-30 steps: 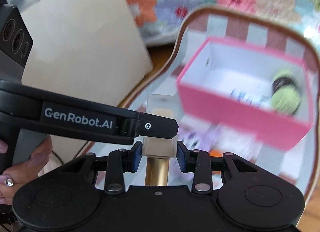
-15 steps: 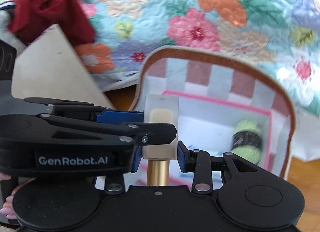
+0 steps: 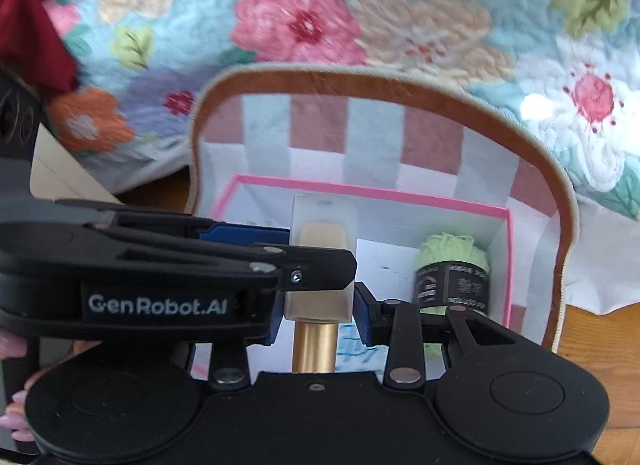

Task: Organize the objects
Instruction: 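Carry the bottle into the pink box beside the yarn ball, then open the right gripper and withdraw it from the pink box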

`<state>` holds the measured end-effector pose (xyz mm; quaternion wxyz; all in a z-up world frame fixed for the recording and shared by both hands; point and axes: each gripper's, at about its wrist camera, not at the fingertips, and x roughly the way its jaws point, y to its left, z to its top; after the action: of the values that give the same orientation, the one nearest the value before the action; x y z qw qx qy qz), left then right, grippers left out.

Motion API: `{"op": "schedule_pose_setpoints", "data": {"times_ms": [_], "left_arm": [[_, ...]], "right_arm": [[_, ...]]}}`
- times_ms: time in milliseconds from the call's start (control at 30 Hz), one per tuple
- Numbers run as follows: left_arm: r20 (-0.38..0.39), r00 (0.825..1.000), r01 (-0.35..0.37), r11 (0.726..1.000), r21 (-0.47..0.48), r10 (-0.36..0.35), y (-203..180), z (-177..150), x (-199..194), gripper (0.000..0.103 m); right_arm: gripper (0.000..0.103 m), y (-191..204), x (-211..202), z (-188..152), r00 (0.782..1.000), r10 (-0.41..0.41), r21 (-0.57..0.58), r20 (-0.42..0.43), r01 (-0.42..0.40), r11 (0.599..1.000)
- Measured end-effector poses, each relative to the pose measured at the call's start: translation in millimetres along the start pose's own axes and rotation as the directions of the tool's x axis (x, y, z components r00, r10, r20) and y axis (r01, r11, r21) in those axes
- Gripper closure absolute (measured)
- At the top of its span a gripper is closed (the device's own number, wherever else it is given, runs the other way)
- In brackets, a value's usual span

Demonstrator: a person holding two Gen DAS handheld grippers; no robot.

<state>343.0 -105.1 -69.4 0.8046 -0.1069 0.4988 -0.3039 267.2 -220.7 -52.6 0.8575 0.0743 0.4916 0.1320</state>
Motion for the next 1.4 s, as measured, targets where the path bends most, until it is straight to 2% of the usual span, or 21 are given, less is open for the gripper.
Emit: {"op": "schedule_pose_setpoints", "data": {"times_ms": [133, 300, 433, 567, 667, 733, 800, 900, 933, 967, 1067, 1200, 1300, 1400], "left_arm": [[-0.007, 0.999, -0.038, 0.999, -0.029, 0.038, 18.1, -4.5, 40.4, 0.06], [-0.076, 0.997, -0.019, 0.991, -0.13, 0.009, 45.4, -2.2, 77.8, 0.059], [-0.104, 0.994, -0.044, 0.991, -0.125, 0.031, 45.5, -2.1, 93.9, 0.059], [-0.135, 0.99, -0.061, 0.987, -0.152, 0.041, 48.0, -3.1, 104.3, 0.063], [-0.168, 0.986, -0.028, 0.974, -0.223, -0.01, 55.9, -9.2, 98.6, 0.063], [-0.173, 0.985, -0.038, 0.969, -0.246, -0.006, 59.6, -13.7, 96.9, 0.062], [-0.173, 0.984, -0.084, 0.968, -0.236, 0.043, 60.2, -16.0, 98.6, 0.065], [-0.152, 0.988, -0.059, 0.968, -0.246, 0.022, 57.7, -18.6, 99.1, 0.076], [-0.148, 0.989, -0.062, 0.97, -0.237, 0.027, 54.8, -19.2, 99.3, 0.076], [-0.142, 0.989, -0.071, 0.975, -0.21, 0.042, 50.1, -19.3, 99.4, 0.076], [-0.129, 0.988, -0.101, 0.983, -0.156, 0.081, 37.8, -18.3, 101.6, 0.076], [-0.126, 0.988, -0.106, 0.979, -0.175, 0.084, 34.9, -16.8, 106.2, 0.076], [-0.11, 0.989, -0.115, 0.977, -0.182, 0.096, 35.5, -18.5, 103.3, 0.076], [-0.097, 0.986, -0.152, 0.978, -0.141, 0.139, 28.1, -21.9, 87.6, 0.076]], "right_arm": [[0.062, -16.7, 38.9, -6.8, 1.0, -0.007, 0.104, -0.015, 0.008, 0.995], [0.062, -17.4, 80.0, -7.7, 0.996, -0.077, 0.053, -0.053, 0.08, 0.995], [0.063, -23.8, 95.5, -8.6, 0.991, -0.101, 0.076, -0.09, 0.108, 0.991], [0.063, -22.6, 109.4, -7.0, 0.982, -0.151, 0.05, -0.112, 0.158, 0.986], [0.064, -14.9, 112.7, -9.0, 0.97, -0.224, -0.02, -0.094, 0.223, 0.975], [0.063, -16.5, 108.1, -10.0, 0.976, -0.197, 0.009, -0.097, 0.198, 0.98], [0.061, -22.4, 99.0, -11.2, 0.985, -0.139, 0.041, -0.104, 0.144, 0.989], [0.061, -27.7, 80.3, -16.8, 0.991, -0.114, 0.019, -0.075, 0.115, 0.993], [0.061, -30.6, 73.3, -19.5, 0.993, -0.098, 0.015, -0.066, 0.099, 0.995], [0.063, -33.0, 67.7, -22.0, 0.995, -0.075, 0.006, -0.065, 0.076, 0.997], [0.093, -36.8, 60.2, -28.9, 0.994, -0.032, -0.049, -0.107, 0.027, 0.998], [0.093, -36.1, 69.3, -37.2, 0.989, -0.06, -0.057, -0.135, 0.053, 0.997], [0.094, -38.3, 73.4, -40.3, 0.992, -0.061, -0.044, -0.113, 0.056, 0.997], [0.093, -35.3, 78.9, -42.6, 0.982, -0.15, -0.069, -0.114, 0.143, 0.987]]}}
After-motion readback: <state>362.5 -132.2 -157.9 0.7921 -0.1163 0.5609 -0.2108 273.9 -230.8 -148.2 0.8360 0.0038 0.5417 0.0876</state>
